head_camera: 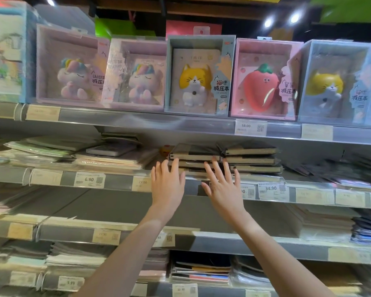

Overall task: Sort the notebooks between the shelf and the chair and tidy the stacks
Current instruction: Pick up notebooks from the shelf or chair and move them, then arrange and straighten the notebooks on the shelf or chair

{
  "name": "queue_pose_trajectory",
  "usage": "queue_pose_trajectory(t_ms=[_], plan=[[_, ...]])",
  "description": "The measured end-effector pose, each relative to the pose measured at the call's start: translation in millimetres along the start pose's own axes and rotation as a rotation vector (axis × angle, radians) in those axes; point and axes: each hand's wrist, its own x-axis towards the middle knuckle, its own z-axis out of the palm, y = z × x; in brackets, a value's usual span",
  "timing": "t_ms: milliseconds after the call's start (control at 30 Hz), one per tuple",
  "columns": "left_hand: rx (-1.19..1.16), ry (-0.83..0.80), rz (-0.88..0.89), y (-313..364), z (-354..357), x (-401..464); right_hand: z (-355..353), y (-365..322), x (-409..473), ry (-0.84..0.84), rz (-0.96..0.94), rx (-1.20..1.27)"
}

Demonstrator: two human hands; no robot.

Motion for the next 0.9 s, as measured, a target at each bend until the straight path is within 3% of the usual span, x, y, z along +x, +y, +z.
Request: queue_pose_trajectory(t_ms=[200, 500, 667, 900], plan=[[0.038, -0.009, 0.072, 6, -11, -21, -11, 1, -20, 0.011, -0.017, 0.001], [0.020, -0.111, 0.067, 11, -28, -46, -28, 5, -46, -0.108, -0.039, 0.001], [0.003, -0.086, 0.131, 17, -32, -48, -42, 20, -52, -0.171, 0.036, 0.026], [-0.219, -0.172, 0.185, 64, -13, -53, -42, 68, -77, 0.040, 0.143, 0.121]])
